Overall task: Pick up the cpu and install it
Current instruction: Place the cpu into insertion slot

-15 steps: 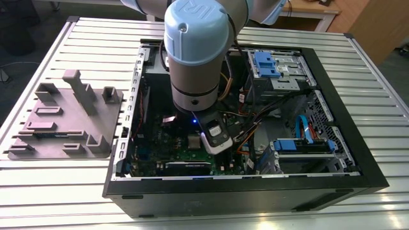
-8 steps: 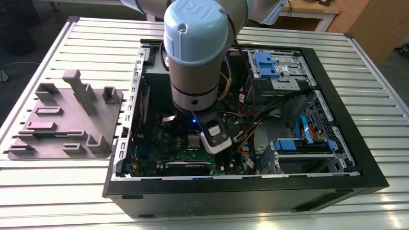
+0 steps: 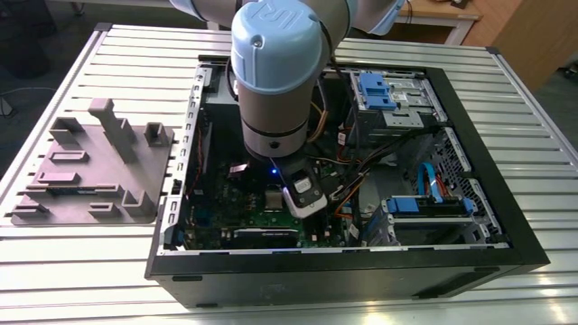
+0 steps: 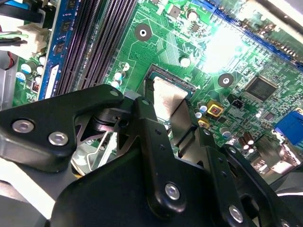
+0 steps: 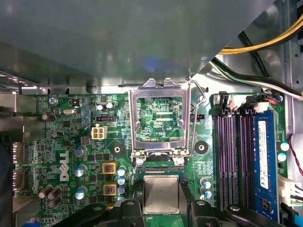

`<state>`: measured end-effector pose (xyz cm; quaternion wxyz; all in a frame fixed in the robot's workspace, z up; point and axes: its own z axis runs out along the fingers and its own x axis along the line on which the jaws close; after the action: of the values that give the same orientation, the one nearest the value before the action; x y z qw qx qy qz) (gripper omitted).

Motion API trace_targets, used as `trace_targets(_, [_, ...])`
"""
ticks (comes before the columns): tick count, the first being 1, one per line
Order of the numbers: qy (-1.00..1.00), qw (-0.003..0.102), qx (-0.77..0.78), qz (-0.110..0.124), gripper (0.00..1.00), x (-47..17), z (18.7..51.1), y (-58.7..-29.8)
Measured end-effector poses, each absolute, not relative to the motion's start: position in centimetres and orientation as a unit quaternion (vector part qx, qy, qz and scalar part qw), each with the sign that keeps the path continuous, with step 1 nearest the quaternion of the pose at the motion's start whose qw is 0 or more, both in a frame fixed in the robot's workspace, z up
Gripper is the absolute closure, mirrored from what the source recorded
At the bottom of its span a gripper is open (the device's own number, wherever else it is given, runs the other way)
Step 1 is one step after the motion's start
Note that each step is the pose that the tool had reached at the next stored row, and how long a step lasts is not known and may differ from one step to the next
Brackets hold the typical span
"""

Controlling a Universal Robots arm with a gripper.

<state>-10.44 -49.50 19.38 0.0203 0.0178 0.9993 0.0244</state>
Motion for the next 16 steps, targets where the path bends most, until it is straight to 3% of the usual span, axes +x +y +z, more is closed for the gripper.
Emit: trace_targets(16, [0.999, 0.021, 0.018, 0.025, 0.6, -10.46, 19.03, -49.55])
